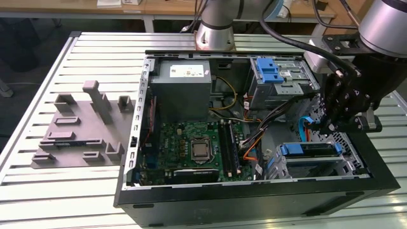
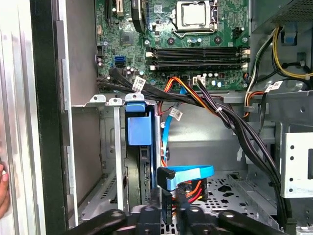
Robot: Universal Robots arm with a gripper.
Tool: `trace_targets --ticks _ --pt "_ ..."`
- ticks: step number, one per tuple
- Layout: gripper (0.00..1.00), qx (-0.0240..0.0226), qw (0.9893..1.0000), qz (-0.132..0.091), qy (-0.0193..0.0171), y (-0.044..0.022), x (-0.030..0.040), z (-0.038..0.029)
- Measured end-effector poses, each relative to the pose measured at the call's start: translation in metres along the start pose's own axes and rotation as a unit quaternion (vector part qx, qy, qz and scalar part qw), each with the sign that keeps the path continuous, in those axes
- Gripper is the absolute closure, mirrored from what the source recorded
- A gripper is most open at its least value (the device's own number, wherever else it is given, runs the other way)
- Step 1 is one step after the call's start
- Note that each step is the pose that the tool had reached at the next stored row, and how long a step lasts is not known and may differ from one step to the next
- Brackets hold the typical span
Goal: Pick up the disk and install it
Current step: 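Insert the first disk wire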
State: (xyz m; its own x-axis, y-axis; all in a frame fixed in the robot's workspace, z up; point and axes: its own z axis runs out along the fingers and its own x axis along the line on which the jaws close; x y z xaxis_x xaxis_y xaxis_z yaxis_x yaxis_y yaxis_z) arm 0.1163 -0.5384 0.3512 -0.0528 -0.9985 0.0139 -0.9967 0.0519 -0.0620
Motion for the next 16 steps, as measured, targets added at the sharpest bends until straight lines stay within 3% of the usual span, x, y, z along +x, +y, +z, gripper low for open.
trace_targets --ticks 2,9,11,14,16 --pt "0.83 0.0000 1.0000 0.000 0.0001 0.0001 -0.0001 0.0009" --pt "0.84 0.0000 1.0000 0.000 0.0003 -0.0003 -0.0001 0.0013" --pt "0.84 -0.0010 1.0000 0.000 0.0049 -0.0008 -0.0002 0.0013" --pt "0.84 -0.0018 0.9998 -0.001 0.0174 -0.0008 -0.0001 0.0013" --pt "0.84 -0.0039 0.9997 -0.002 0.0227 -0.0009 -0.0001 0.0019"
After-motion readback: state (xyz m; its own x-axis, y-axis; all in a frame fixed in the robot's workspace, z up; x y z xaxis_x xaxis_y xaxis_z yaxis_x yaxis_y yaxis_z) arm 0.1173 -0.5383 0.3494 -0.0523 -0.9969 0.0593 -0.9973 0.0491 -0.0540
